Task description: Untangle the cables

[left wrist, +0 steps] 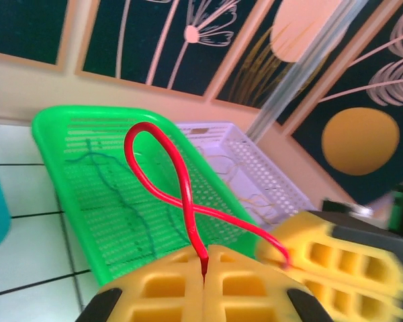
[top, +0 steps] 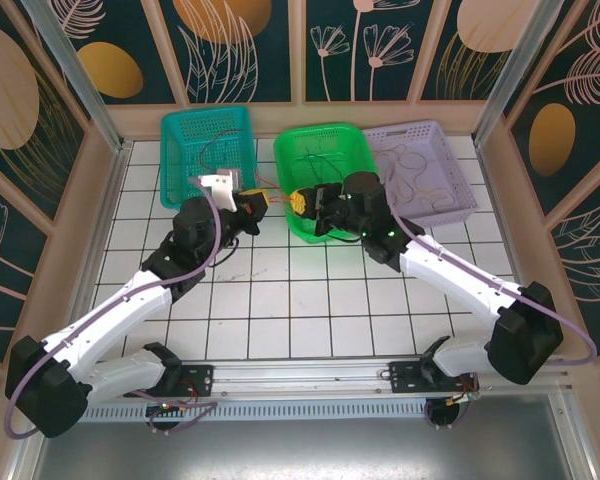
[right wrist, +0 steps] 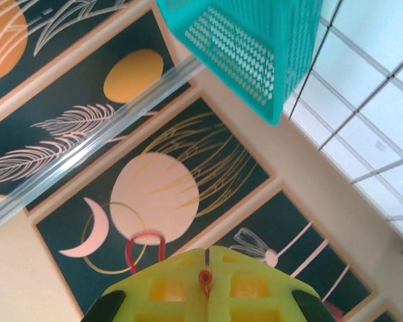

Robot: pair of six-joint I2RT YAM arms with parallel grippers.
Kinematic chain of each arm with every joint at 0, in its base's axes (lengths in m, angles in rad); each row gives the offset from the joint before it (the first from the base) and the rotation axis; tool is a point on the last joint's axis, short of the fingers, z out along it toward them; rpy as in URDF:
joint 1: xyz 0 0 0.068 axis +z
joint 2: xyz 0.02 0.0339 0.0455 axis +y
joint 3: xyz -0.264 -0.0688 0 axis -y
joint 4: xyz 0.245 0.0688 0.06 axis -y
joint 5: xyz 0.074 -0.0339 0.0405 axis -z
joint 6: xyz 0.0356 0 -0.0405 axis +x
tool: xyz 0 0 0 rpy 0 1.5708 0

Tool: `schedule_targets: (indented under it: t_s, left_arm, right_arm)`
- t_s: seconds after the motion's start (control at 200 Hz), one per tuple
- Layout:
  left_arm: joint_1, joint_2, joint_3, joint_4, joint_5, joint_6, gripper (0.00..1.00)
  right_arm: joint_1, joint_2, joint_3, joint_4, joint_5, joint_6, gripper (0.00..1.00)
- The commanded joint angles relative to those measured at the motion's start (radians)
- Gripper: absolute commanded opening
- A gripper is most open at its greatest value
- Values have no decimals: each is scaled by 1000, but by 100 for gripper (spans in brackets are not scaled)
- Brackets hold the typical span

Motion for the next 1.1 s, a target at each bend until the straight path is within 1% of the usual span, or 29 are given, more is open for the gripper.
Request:
schedule_targets:
  t_s: [0.0, 0.05, 0.07, 0.095, 0.14, 0.16, 0.21, 0.28, 0.455, 0.546, 0.601, 0.741, 0.786, 0.831, 0.881, 0.941, 1.006, 1.096]
  left_arm:
    - [-8, -29, 79, 20, 143, -64, 0]
    - [-8, -34, 90, 10, 229, -89, 0]
    - [-9, -34, 91, 9, 258, -107, 0]
    - [-7, -34, 93, 9, 307, -131, 0]
    - [-7, -30, 99, 3, 379, -165, 0]
    - [-7, -27, 104, -1, 411, -178, 0]
    - [-7, -25, 108, -4, 474, -210, 0]
    - [-7, -24, 107, -5, 547, -248, 0]
    - [-7, 9, 86, -62, 732, -287, 0]
    - [-15, 11, 60, -94, 779, -285, 0]
    - [-22, 16, 52, -129, 787, -265, 0]
    - [-59, 28, 28, -168, 779, -239, 0]
    - [-72, 30, 27, -186, 757, -222, 0]
    - [-75, 24, 33, -221, 705, -199, 0]
    - [-74, -1, 36, -240, 629, -185, 0]
    - [-74, -38, 31, -208, 579, -206, 0]
    - [-76, -60, 30, -192, 535, -228, 0]
    - [-74, -82, 8, -216, 467, -241, 0]
  right_arm:
    - [-100, -3, 34, -33, -4, -283, 0]
    - [-149, -1, 50, 2, -17, -454, 0]
    - [-151, 5, 67, -9, -28, -521, 0]
    - [-193, 14, 91, -23, -46, -599, 0]
    - [-228, 34, 129, -9, -91, -748, 0]
    - [-238, 45, 153, -30, -101, -816, 0]
    - [-260, 68, 223, -119, -89, -968, 0]
    - [-277, 87, 290, -157, -64, -1184, 0]
    - [-323, 121, 419, -65, -44, -1541, 0]
    - [-355, 189, 537, -62, -105, -1640, 0]
    - [-367, 238, 616, -82, -151, -1683, 0]
    - [-373, 377, 863, -229, -264, -1757, 0]
    - [-372, 409, 922, -266, -304, -1764, 0]
    - [-367, 430, 961, -304, -323, -1765, 0]
    - [-357, 437, 976, -337, -312, -1773, 0]
    - [-340, 417, 946, -363, -261, -1789, 0]
    - [-335, 374, 877, -342, -203, -1777, 0]
    - [-351, 323, 800, -310, -120, -1742, 0]
